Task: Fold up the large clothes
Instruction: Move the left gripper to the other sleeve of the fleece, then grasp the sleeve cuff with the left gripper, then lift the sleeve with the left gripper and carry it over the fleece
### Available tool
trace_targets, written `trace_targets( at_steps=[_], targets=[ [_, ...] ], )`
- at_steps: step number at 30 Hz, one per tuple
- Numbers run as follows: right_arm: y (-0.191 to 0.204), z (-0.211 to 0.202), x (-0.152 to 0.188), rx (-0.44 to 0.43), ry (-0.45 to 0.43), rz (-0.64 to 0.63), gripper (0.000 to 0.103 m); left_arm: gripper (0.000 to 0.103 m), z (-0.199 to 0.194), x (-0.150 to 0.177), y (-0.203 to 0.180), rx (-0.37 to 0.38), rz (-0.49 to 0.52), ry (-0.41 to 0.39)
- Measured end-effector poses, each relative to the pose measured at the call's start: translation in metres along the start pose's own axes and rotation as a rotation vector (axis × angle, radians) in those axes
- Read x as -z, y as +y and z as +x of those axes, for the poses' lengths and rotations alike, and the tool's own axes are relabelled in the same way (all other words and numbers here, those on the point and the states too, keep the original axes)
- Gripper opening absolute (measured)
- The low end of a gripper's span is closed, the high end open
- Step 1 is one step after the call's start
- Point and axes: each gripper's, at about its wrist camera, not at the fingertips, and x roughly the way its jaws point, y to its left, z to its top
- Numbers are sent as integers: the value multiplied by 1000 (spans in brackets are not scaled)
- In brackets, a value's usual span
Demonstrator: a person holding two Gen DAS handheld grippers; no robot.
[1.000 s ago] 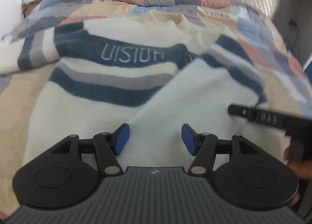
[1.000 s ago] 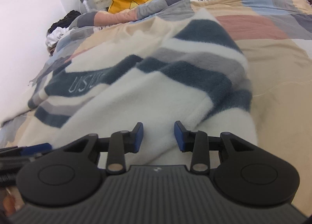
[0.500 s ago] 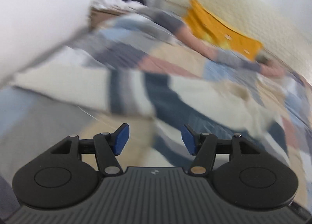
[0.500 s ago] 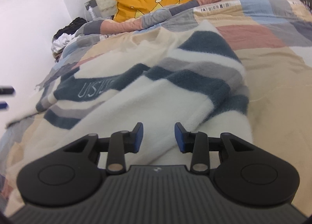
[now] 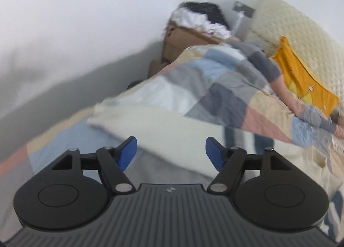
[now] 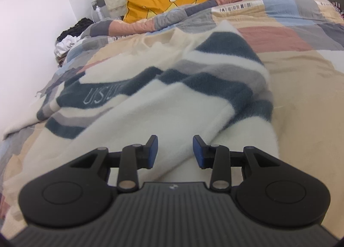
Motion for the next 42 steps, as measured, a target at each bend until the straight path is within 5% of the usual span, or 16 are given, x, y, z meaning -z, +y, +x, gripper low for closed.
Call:
trace_targets(
  at_steps=[7,13,16,22,24,27,29,31,36,42],
  targets=[
    [14,0,9,56,10,-51,40,75,62,37,108,146,-375,148],
    [26,2,12,93,28,-88,40,74,114,63,168,264,-658,174],
    [30,3,13,108,36,-93,40,74,134,54,178,338,-696,151],
    [40,12,11,147,42,-105,41,74,167,28,190,300,-749,103],
    [43,13,10,163,34,-108,41,74,175,15,189,276,-737,78],
    [45,14,11,178,34,-115,41,61,184,-8,186,190,-644,39],
    [45,14,11,181,36,-116,41,42,191,-22,185,118,-601,40],
    [45,16,11,185,43,-109,41,12,193,-35,185,32,-569,19],
    [46,17,12,191,57,-114,41,9,172,-74,164,15,-429,-75],
    [42,14,9,173,58,-73,41,9,111,-111,92,55,-193,-192]
  ],
)
